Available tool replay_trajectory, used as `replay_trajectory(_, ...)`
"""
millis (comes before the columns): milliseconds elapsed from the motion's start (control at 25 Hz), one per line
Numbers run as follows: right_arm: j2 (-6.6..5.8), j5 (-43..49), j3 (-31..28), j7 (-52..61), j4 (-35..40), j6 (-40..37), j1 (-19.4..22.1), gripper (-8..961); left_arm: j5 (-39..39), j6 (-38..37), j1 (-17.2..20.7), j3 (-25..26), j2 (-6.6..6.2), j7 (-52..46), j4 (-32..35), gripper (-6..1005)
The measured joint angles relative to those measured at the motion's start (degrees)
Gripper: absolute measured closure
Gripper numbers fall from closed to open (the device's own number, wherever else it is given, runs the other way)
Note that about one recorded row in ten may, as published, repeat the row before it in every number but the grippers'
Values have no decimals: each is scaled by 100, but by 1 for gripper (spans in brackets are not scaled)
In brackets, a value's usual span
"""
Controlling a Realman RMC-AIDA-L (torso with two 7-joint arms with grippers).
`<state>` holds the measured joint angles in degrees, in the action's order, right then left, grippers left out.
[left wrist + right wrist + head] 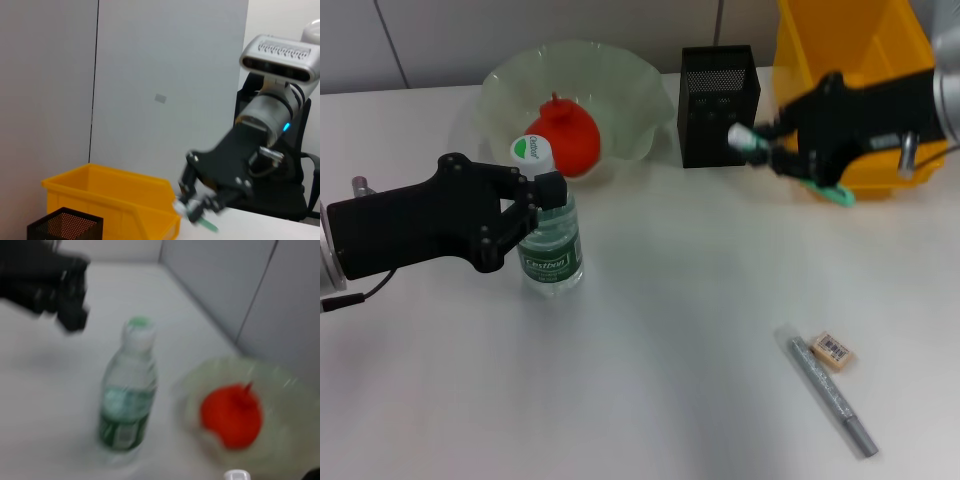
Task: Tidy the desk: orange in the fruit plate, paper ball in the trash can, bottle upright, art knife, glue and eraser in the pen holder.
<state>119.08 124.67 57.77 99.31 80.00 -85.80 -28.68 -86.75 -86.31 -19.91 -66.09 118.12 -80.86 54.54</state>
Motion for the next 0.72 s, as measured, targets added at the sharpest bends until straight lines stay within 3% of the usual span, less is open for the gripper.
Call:
replay_trajectory(440, -23, -1109, -815, -1190, -703, 521, -149, 753, 26, 4, 43, 4, 8, -9, -14, 980)
replay_trajectory(720, -128, -2301, -1293, -2324, -1929, 957, -380, 751, 27, 22, -8, 128, 9, 10, -84, 980)
